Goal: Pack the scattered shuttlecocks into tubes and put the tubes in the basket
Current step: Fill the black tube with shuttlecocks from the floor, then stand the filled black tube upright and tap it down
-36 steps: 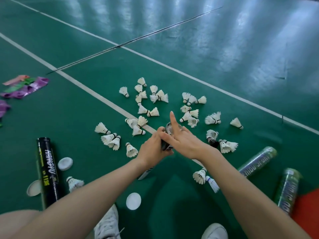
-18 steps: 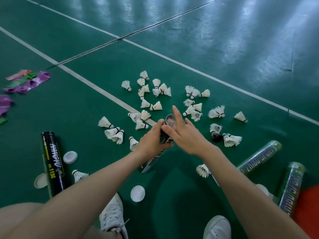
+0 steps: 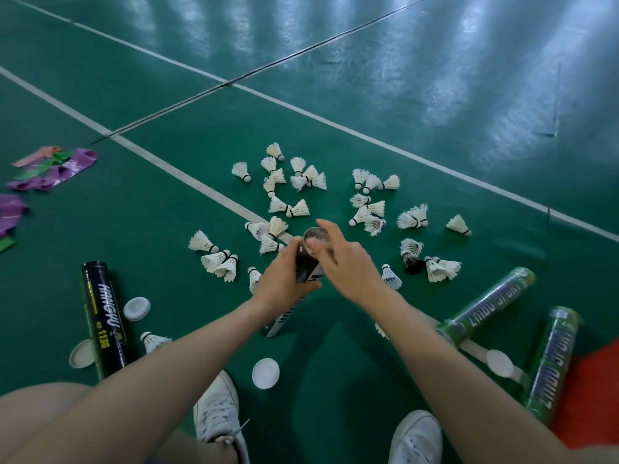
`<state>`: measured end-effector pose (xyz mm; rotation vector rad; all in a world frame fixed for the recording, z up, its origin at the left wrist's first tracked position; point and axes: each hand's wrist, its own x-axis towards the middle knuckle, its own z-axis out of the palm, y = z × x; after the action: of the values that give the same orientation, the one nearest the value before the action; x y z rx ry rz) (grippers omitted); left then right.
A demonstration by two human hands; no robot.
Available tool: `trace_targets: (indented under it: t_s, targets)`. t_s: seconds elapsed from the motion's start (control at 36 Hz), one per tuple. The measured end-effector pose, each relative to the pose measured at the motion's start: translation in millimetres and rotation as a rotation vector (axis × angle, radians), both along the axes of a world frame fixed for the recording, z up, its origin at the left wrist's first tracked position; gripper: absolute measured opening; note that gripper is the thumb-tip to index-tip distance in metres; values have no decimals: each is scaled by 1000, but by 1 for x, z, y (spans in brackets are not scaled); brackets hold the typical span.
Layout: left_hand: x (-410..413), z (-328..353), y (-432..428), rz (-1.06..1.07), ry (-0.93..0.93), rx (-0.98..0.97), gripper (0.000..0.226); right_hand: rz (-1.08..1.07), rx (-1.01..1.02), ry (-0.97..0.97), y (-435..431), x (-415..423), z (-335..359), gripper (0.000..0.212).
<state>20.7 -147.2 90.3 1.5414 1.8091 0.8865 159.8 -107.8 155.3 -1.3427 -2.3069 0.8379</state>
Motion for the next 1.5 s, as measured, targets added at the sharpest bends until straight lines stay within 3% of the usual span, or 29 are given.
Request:
trace_targets:
  t_s: [0.06, 0.11, 0.33, 0.44, 0.56, 0.72, 0.83, 1.0, 1.17, 1.25, 1.31, 1.44, 1.5]
  targets:
    - [-2, -1, -4, 25, 62, 16, 75, -17, 121, 43, -2, 4, -9, 35]
    - [-6, 0, -9, 63, 152, 24, 77, -53, 77, 141, -1, 9, -16, 28]
    - [-41, -7, -14, 48, 478, -99, 87, -110, 59, 258, -10, 9, -84, 20]
    - [-58, -35, -22, -18, 685, -269, 85, -93, -186, 7, -27, 0, -146, 25]
    - [-70, -66, -26, -52, 743, -452, 86, 48, -433, -193, -53, -20, -209, 33]
    - [-63, -100, -31, -154, 812, -586, 85, 255, -564, -388, -79, -38, -258, 63]
    - [-63, -122, -37, -200, 844, -662, 85, 428, -461, -527, -88, -47, -280, 77]
    - [-71, -137, -39, -196, 829, -709, 88, 679, -237, -660, -89, -63, -298, 74]
    - [-74, -141, -40, -208, 853, -719, 90, 710, -186, -687, -86, -69, -308, 56]
    - [-75, -135, -38, -204, 840, -711, 93, 635, -165, -652, -79, -52, -311, 46]
    - [-72, -129, -35, -200, 825, -692, 92, 469, -175, -591, -73, -30, -311, 44]
    - [-54, -110, -22, -196, 782, -610, 88, -211, -305, -107, -41, 16, -277, 44]
    - [-43, -99, -17, -193, 766, -563, 88, -350, -280, 67, -23, 19, -245, 42]
